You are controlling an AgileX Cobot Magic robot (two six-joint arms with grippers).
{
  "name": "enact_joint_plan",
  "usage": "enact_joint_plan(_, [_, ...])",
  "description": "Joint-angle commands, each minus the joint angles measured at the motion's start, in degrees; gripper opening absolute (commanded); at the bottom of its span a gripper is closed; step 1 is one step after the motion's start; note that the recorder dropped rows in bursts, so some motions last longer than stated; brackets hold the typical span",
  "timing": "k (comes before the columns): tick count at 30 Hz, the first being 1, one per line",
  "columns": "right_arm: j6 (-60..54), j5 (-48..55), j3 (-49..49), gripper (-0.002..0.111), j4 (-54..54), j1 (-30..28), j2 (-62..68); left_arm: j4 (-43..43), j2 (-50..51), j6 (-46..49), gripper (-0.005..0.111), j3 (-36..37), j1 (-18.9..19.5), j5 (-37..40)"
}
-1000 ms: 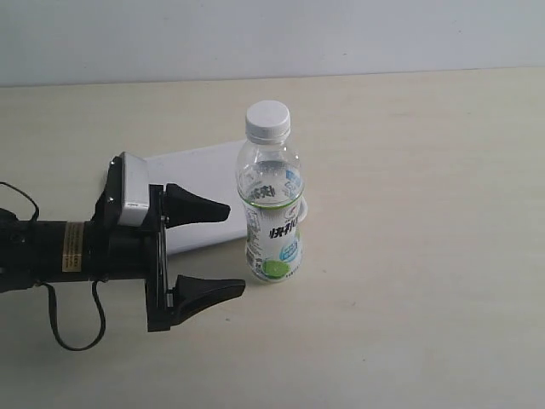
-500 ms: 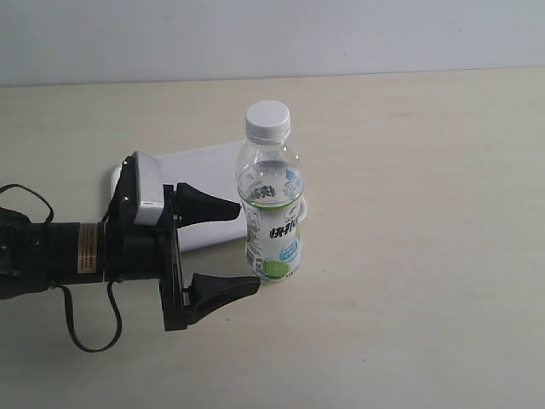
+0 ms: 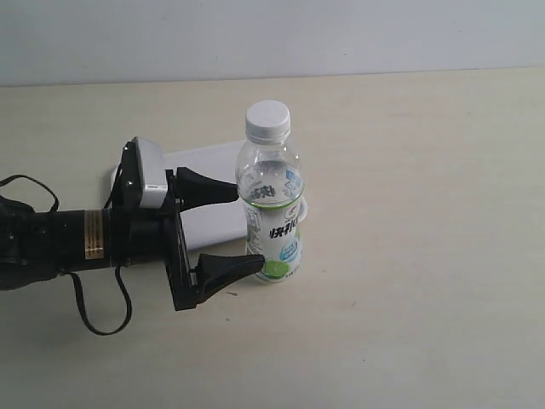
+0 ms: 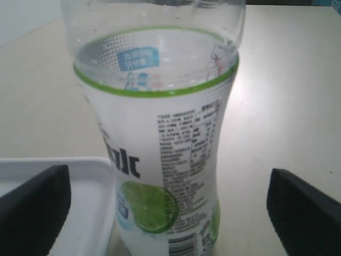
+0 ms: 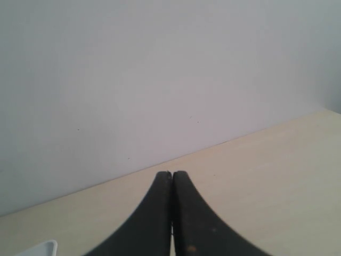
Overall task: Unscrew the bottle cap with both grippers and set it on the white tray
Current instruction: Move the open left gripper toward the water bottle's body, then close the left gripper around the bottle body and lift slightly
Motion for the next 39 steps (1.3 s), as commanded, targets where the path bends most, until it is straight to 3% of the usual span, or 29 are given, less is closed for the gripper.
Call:
enact_joint_plan(1, [-0.13, -0.23, 0.25, 0.000, -0.20, 0.21, -0.34, -0.34, 0.24, 0.04, 0.095, -0.94, -1.17, -0.93])
enact_joint_plan(10, [-0.37, -0.23, 0.25, 0.000, -0.22, 0.21, -0.34, -0.47, 0.24, 0.04, 0.095, -4.36, -5.43, 3.04])
enact_joint_plan(20, [-0.48, -0.23, 0.25, 0.000, -0.22, 0.21, -0.34, -6.48, 0.24, 0.17, 0.095, -5.09, -5.66, 3.82])
enact_joint_plan(39, [-0.46, -0.28, 0.25, 0.000, -0.22, 0.21, -0.34, -8.30, 0.29, 2.33, 0.095, -5.69, -6.97, 10.01])
